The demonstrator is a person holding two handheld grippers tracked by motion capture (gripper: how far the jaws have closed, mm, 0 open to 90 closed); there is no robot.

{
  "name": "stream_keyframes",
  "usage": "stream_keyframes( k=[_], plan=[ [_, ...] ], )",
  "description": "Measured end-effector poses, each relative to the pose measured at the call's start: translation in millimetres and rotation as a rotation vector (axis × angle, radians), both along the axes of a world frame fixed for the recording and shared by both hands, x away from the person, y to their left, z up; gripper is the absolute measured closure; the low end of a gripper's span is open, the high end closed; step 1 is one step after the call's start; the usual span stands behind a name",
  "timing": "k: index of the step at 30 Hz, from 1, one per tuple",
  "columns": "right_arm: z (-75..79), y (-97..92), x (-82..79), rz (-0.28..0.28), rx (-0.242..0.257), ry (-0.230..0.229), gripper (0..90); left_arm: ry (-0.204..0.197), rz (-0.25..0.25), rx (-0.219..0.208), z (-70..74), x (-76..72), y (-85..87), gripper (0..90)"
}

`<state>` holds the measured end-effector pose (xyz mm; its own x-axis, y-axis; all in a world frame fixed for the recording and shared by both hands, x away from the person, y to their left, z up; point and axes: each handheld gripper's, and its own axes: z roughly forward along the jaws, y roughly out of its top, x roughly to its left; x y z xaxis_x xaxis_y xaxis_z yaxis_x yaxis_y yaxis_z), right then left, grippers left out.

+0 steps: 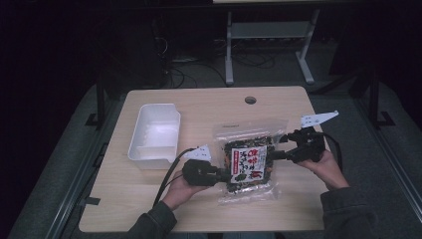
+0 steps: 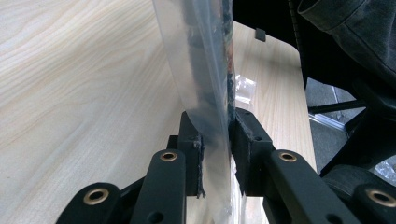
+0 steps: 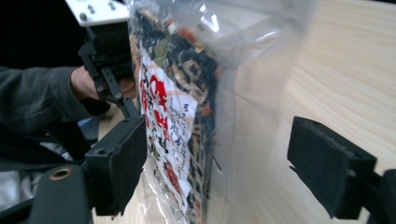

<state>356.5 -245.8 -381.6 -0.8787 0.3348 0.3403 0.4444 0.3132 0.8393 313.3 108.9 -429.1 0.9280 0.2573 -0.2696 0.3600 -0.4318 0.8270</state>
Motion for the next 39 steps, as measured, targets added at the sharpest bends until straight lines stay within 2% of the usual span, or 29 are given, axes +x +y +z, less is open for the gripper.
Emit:
stream_keyframes(
  k=[2, 4, 5, 6, 7, 8, 9, 11, 12, 17, 21, 24, 25, 28, 29, 32, 33, 39],
  plan=[
    [-1.9, 7.5, 1.1, 0.021, -0.004, -0.008, 21.4, -0.005, -0.006, 0.001, 1.1, -0.6, 1.0, 74.4],
    [-4.0, 12.4, 2.3, 0.041, -0.003, -0.006, 27.1, -0.008, -0.011, -0.001, 1.7, -1.1, 1.5, 74.5],
    [-4.0, 12.4, 2.3, 0.041, -0.003, -0.006, 27.1, -0.008, -0.011, -0.001, 1.7, -1.1, 1.5, 74.5],
    [-5.1, 13.8, 3.0, 0.058, 0.008, -0.004, 31.0, -0.009, -0.013, -0.001, 1.9, -1.3, 1.8, 74.5],
    [-6.2, 16.2, 3.1, 0.084, 0.013, -0.016, 39.4, -0.008, -0.016, -0.001, 2.2, -1.2, 2.5, 74.4],
    [-6.2, 16.2, 3.1, 0.084, 0.013, -0.016, 39.4, -0.008, -0.016, -0.001, 2.2, -1.2, 2.5, 74.4],
    [-6.9, 18.5, 2.8, 0.112, 0.024, -0.027, 46.8, -0.006, -0.018, -0.004, 2.3, -1.1, 3.2, 74.4],
    [-7.0, 19.6, 2.5, 0.121, 0.02, -0.03, 49.8, -0.009, -0.021, -0.004, 2.4, -1.1, 3.6, 74.4],
    [-7.9, 20.7, 3.0, 0.149, 0.031, -0.028, 56.1, -0.013, -0.024, -0.003, 2.7, -1.1, 4.5, 74.3],
    [-8.7, 23.6, 2.4, 0.208, 0.074, -0.02, 67.1, -0.01, -0.02, -0.013, 1.5, 0.1, 8.9, 74.0],
    [-7.2, 26.7, -0.4, 0.229, 0.08, -0.029, 69.5, -0.012, -0.022, -0.012, 1.3, 0.1, 11.3, 73.3],
    [-6.2, 27.2, -1.9, 0.248, 0.09, -0.017, 72.4, -0.013, -0.015, -0.011, 1.8, 0.1, 13.5, 70.4],
    [-4.9, 28.1, -3.4, 0.25, 0.086, 0.01, 73.3, -0.011, -0.01, -0.003, 2.3, -0.2, 14.3, 69.5],
    [-3.5, 29.5, -5.8, 0.25, 0.072, 0.003, 73.7, -0.021, -0.013, 0.009, 3.1, -1.0, 14.8, 67.3],
    [-1.5, 30.2, -7.5, 0.242, 0.066, 0.004, 73.9, -0.038, -0.007, 0.022, 4.1, -2.1, 15.2, 66.3],
    [0.0, 30.7, -8.6, 0.234, 0.063, 0.003, 74.1, -0.054, -0.004, 0.037, 5.0, -3.2, 16.1, 63.7],
    [1.9, 30.5, -9.7, 0.224, 0.064, 0.003, 74.2, -0.074, 0.005, 0.052, 6.2, -4.4, 18.3, 63.1],
    [7.6, 26.4, -13.3, 0.187, 0.067, -0.004, 74.4, -0.079, 0.039, 0.055, 9.1, -4.8, 29.6, 56.6]
  ],
)
